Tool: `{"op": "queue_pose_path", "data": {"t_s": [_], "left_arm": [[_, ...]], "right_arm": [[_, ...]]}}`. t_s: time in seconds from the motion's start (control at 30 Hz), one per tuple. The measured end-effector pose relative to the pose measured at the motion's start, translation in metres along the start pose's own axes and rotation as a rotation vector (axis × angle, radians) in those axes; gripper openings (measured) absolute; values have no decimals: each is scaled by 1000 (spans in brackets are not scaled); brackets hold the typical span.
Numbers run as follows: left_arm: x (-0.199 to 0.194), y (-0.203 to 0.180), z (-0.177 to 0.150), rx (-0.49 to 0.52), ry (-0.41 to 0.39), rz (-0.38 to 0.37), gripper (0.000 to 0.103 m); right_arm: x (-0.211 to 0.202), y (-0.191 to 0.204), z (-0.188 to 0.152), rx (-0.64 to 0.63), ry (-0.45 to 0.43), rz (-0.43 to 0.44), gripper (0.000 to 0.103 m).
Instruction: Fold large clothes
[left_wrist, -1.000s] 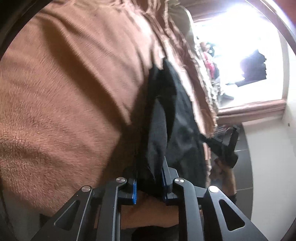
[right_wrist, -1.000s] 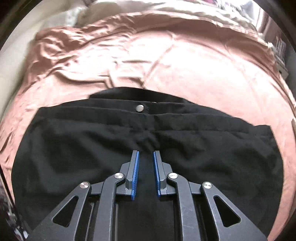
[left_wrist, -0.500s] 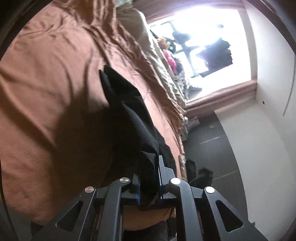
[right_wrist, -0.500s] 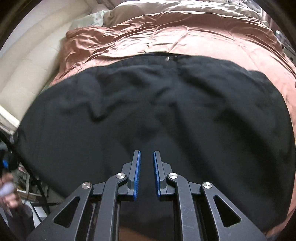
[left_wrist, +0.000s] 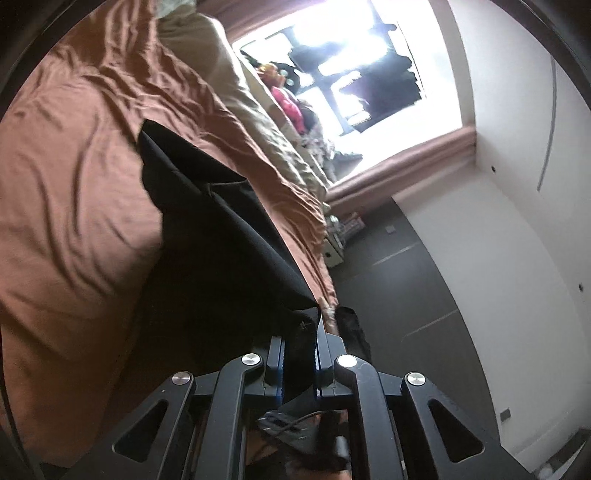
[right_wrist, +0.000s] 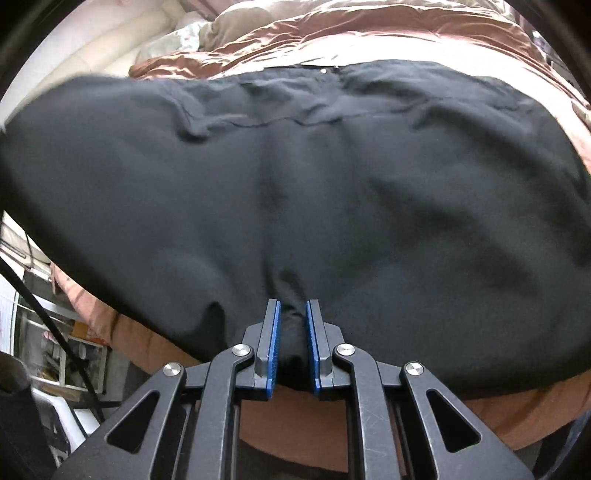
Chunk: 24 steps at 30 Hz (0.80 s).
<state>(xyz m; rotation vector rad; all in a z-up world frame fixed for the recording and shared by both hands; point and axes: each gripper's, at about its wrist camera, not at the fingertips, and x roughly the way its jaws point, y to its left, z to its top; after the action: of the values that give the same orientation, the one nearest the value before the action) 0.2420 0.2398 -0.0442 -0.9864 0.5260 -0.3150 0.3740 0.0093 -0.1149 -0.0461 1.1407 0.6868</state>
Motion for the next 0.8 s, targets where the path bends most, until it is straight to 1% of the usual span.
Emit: {"op": "queue_pose_path", "data": {"t_s": [0.17,0.23,0.3,0.53,0.57,0.6,0.63,0.67,0.7,0.73,0.77,0.8], "left_arm": [[29,-33,1,56,41,-25,10],[44,-49,1,83,63,-39,10],[56,-61,0,106,83,-51,10],[114,-100,-10,169,176,-68,10],[129,-106,-13,177,199,-68,10],[137,-109,-15,182,210,-67,10],[149,-112,-17,186,226,-65,10],[166,-115,-22,189,252,-63,10],[178,-117,-25,192,269,-59,10],[189,-118,-30,194,287,-55,10],[204,-119,-35,198,311,-48,10],[221,-121,-45,203,342,-39,10]], "right_arm": [[-8,-9,2,42,-11,56,11],[-23,-15,-1,52,-37,89,11],[-36,-25,-3,73,-64,102,11],[-90,-78,-16,178,-171,163,12],[-99,-86,-21,193,-185,171,12],[-108,-95,-26,209,-199,179,14],[-115,-104,-31,224,-209,183,18],[-122,-113,-36,240,-222,185,34],[-130,-125,-41,259,-246,182,55],[-137,-133,-46,273,-267,171,64],[-142,-142,-51,287,-284,155,69],[-147,-154,-57,308,-291,147,69]]}}
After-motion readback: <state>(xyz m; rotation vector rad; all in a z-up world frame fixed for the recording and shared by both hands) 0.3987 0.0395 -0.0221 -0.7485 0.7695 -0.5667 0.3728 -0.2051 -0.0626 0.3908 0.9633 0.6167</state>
